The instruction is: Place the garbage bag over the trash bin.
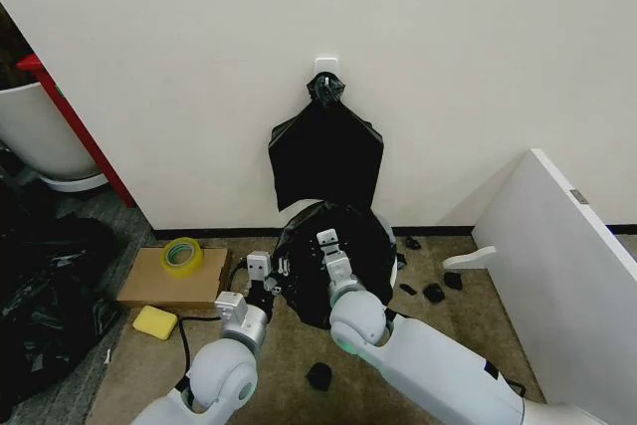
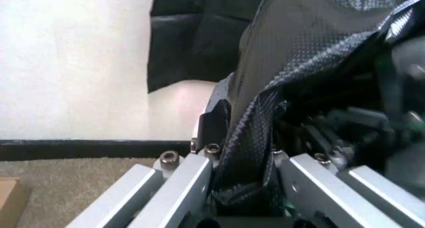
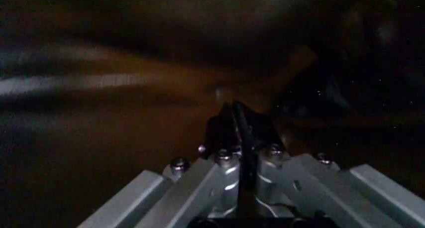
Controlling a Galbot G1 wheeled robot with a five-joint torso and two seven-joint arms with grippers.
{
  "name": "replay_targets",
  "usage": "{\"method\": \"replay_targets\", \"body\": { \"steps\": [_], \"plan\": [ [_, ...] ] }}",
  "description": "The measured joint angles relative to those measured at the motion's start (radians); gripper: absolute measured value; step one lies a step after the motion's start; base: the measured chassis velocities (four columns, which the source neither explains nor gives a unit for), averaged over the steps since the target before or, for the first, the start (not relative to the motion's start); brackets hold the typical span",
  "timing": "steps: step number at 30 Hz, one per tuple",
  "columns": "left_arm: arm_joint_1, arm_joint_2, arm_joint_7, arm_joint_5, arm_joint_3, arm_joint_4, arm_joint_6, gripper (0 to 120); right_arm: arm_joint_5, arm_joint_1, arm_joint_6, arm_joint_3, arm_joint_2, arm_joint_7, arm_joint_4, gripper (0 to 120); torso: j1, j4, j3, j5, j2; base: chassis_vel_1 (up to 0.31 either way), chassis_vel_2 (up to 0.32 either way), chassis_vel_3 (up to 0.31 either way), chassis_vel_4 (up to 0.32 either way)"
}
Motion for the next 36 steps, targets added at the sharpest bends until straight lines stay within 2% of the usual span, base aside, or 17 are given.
{"method": "replay_targets", "body": {
  "steps": [2,4,5,7,8,11,13,15,16,18,19,24,25,27,29,33,36],
  "plan": [
    [-0.008,-0.005,-0.003,-0.024,-0.012,0.005,0.001,0,-0.021,-0.016,0.037,-0.002,-0.017,-0.022,0.025,0,0.0,0.0001,0.0,0.0,0.0,0.0,0.0,0.0,0.0],
    [-0.016,-0.008,-0.009,-0.058,-0.022,0.018,0.006,0,-0.074,-0.054,0.145,-0.008,-0.055,-0.091,0.063,0,0.0,-0.0003,0.0,0.0,0.0,0.0,0.0,0.0,0.0],
    [-0.016,-0.008,-0.009,-0.058,-0.022,0.018,0.006,0,-0.074,-0.054,0.145,-0.008,-0.055,-0.091,0.063,0,0.0,-0.0003,0.0,0.0,0.0,0.0,0.0,0.0,0.0],
    [-0.021,-0.01,-0.01,-0.067,-0.023,0.034,0.007,0,-0.133,-0.09,0.252,-0.012,-0.091,-0.159,0.098,1,0.0,-0.0001,0.0,0.0003,0.0,0.0,0.0,0.0,0.0],
    [-0.023,-0.011,-0.009,-0.067,-0.023,0.044,0.007,0,-0.168,-0.114,0.309,-0.013,-0.114,-0.196,0.119,7,0.0,-0.0003,0.0,0.0,0.0,0.0,0.0,0.0,0.0],
    [-0.032,-0.019,-0.009,-0.068,-0.023,0.064,0.007,0,-0.221,-0.169,0.395,-0.004,-0.152,-0.253,0.176,16,0.0,-0.0002,0.0,0.0002,0.0,0.0,0.0,0.0,0.0],
    [-0.036,-0.022,-0.009,-0.069,-0.023,0.069,0.008,0,-0.233,-0.188,0.411,0.006,-0.162,-0.268,0.196,21,0.0,-0.0002,0.0,0.0001,0.0,0.0,0.0,0.0,0.0],
    [-0.052,-0.033,-0.015,-0.102,-0.037,0.09,0.022,0,-0.316,-0.281,0.436,0.093,-0.209,-0.305,0.276,36,0.0,-0.0002,0.0,0.0001,0.0,0.0,0.0,0.0,0.0],
    [-0.054,-0.034,-0.018,-0.114,-0.041,0.091,0.027,0,-0.334,-0.298,0.43,0.115,-0.218,-0.306,0.287,38,0.0,-0.0002,0.0,0.0001,0.0,0.0,0.0,0.0,0.0],
    [-0.056,-0.036,-0.032,-0.16,-0.049,0.091,0.05,0,-0.417,-0.363,0.397,0.212,-0.247,-0.286,0.314,49,0.0,-0.0004,0.0,0.0001,0.0,0.0,0.0,0.0,0.0],
    [-0.056,-0.036,-0.032,-0.16,-0.049,0.091,0.05,0,-0.417,-0.363,0.397,0.212,-0.247,-0.286,0.314,49,0.0,-0.0004,0.0,0.0001,0.0,0.0,0.0,0.0,0.0],
    [-0.04,-0.044,-0.062,-0.241,-0.063,0.066,0.092,0,-0.461,-0.473,0.409,0.359,-0.269,-0.266,0.351,69,0.0,-0.0001,0.0,0.0002,0.0,0.0,0.0,0.0,0.0],
    [-0.04,-0.044,-0.062,-0.241,-0.063,0.066,0.092,0,-0.461,-0.473,0.409,0.359,-0.269,-0.266,0.351,69,0.0,-0.0001,0.0,0.0002,0.0,0.0,0.0,0.0,0.0],
    [-0.037,-0.054,-0.082,-0.284,-0.068,0.048,0.117,0,-0.477,-0.514,0.419,0.392,-0.265,-0.249,0.365,78,0.0,-0.0002,0.0,0.0001,0.0,0.0,0.0,0.0,0.0],
    [-0.035,-0.071,-0.118,-0.34,-0.077,0.031,0.156,0,-0.486,-0.562,0.452,0.423,-0.256,-0.236,0.373,88,0.0,-0.0002,0.0,0.0002,0.0,0.0,0.0,0.0,0.0],
    [-0.037,-0.089,-0.182,-0.431,-0.094,0.022,0.206,0,-0.469,-0.614,0.521,0.449,-0.248,-0.25,0.373,97,0.0,-0.0003,0.0,0.0001,0.0,0.0,0.0,0.0,0.0],
    [-0.037,-0.103,-0.246,-0.555,-0.171,0.022,0.252,0,-0.406,-0.666,0.67,0.48,-0.245,-0.349,0.349,100,0.0,-0.0004,0.0,0.0002,0.0,0.0,0.0,0.0,0.0]
  ]
}}
